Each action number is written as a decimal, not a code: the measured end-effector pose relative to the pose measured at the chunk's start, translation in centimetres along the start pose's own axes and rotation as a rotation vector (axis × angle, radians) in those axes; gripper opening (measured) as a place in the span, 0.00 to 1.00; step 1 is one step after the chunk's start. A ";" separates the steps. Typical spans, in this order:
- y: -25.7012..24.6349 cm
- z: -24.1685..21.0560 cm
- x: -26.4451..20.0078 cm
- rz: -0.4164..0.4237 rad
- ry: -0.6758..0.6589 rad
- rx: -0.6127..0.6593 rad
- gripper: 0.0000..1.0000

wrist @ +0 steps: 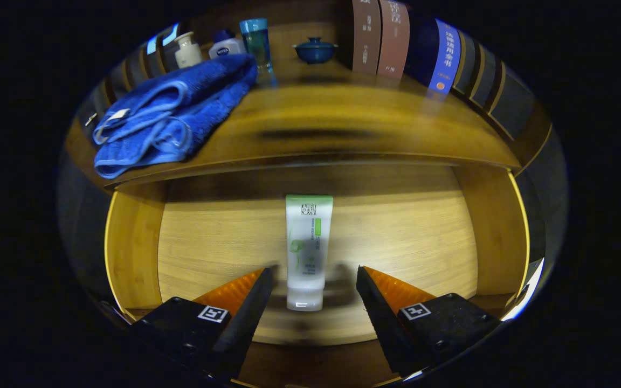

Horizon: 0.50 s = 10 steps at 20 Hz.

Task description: Pull open the drawer, take out the items inside it, and place them on the countertop above the cabinet.

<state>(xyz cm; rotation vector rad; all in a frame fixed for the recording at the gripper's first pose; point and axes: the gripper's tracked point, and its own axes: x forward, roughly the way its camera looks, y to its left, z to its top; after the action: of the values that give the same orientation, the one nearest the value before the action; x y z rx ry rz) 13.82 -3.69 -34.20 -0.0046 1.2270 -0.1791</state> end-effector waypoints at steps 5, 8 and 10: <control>-0.1 -1.2 2.0 -0.007 0.103 -0.014 0.99; -0.1 -1.3 2.1 -0.022 0.126 -0.037 0.95; 0.2 -1.1 2.3 -0.015 0.116 -0.048 0.84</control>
<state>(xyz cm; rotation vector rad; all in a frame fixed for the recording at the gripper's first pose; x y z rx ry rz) 13.56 -3.72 -36.74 -0.0455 1.3469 -0.1645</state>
